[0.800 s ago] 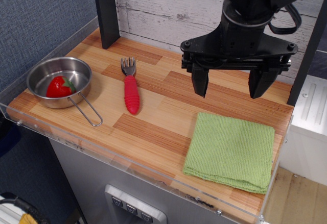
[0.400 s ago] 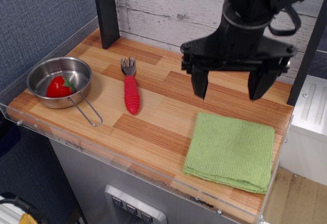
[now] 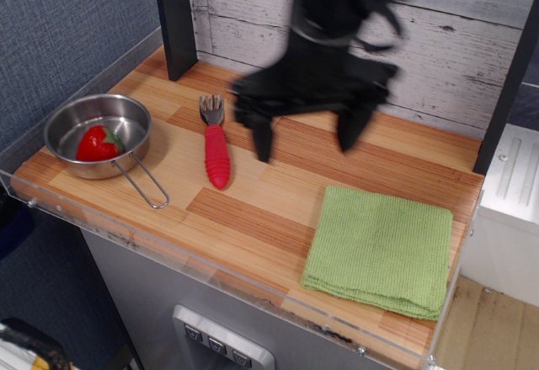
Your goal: Place strawberry on green cloth.
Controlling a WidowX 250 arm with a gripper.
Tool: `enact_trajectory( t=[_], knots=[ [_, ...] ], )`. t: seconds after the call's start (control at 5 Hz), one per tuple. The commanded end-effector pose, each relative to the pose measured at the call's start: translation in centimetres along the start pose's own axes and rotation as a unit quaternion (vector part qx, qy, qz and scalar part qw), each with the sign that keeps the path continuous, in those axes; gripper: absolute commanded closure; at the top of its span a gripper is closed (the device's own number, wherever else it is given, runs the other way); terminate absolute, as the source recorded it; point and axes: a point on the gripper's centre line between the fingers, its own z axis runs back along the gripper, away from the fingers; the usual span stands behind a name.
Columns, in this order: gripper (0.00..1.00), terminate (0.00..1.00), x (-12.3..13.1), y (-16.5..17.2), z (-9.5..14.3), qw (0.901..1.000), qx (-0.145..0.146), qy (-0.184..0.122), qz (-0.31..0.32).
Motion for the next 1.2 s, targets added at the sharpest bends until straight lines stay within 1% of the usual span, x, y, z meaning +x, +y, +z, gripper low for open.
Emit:
enact_trajectory(
  t=[0.0,0.2,0.4,0.6,0.8,1.0],
  knots=[
    [0.0,0.0,4.0,5.8,-0.3,0.979,-0.028,-0.015,0.201],
    [0.0,0.0,5.6,8.3,-1.4,0.9595,-0.01,-0.024,0.28],
    [0.0,0.0,7.7,10.4,-2.2,0.9448,0.009,-0.036,0.326],
    [0.0,0.0,9.5,12.2,-2.6,0.9331,0.025,-0.049,0.355],
    [0.0,0.0,10.7,13.9,-2.7,0.923,0.035,-0.064,0.378],
    [0.0,0.0,11.8,15.6,-3.6,0.9184,0.045,-0.07,0.387]
  ],
)
